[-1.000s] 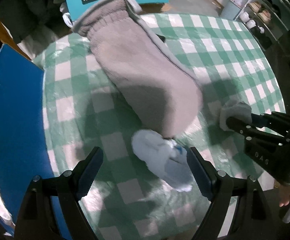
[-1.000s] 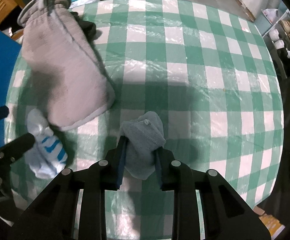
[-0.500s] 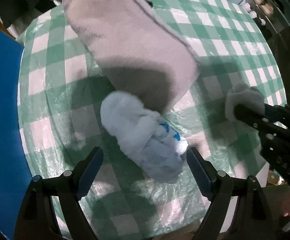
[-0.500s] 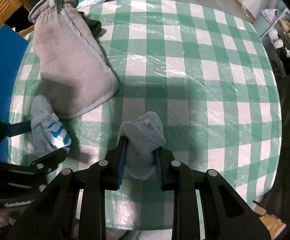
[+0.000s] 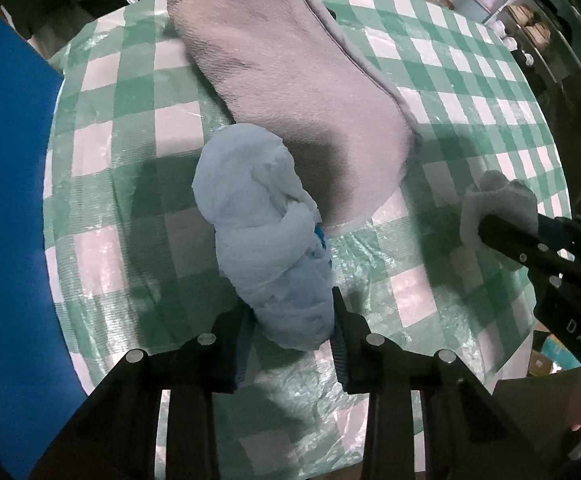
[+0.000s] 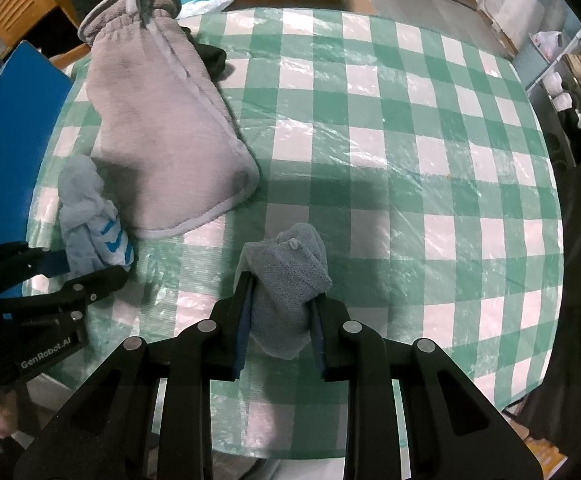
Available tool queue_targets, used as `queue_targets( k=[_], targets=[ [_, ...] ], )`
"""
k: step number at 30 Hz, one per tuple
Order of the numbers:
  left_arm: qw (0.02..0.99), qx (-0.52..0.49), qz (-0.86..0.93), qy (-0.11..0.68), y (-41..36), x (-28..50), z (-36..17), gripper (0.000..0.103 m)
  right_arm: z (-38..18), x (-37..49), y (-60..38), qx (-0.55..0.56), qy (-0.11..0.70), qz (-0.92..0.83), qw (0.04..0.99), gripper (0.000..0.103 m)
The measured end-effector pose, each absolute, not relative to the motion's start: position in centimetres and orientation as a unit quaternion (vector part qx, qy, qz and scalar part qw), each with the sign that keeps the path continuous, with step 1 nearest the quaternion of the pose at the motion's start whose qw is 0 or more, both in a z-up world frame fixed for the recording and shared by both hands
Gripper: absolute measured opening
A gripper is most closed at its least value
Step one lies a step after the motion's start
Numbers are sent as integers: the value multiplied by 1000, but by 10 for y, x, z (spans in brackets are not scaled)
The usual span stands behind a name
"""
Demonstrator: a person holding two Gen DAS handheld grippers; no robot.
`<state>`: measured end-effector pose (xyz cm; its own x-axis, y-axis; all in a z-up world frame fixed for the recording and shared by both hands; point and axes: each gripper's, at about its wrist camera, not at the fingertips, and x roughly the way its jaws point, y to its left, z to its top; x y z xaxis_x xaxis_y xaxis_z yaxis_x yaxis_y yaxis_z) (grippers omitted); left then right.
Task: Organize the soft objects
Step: 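Lift the bag bundle with the left tool while the right tool carries the grey cloth toward the box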
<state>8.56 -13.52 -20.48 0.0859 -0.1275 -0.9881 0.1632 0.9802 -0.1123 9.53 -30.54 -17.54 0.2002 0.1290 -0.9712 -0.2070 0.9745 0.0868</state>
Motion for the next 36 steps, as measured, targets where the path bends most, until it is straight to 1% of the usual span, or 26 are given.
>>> queue_targets(
  k=[13, 22, 27, 36],
  targets=[
    [779, 73, -79, 618, -133, 88, -156, 34, -147, 91, -299, -35, 602, 120, 789, 24],
    [804, 77, -75, 585, -125, 77, -120, 34, -117, 88, -289, -32, 577, 132, 805, 24],
    [811, 72, -71, 576, -122, 77, -122, 34, -103, 89, -279, -31, 566, 140, 812, 24],
    [828, 67, -59, 554, -105, 72, -97, 34, -82, 89, -263, -35, 546, 153, 823, 24]
  ],
)
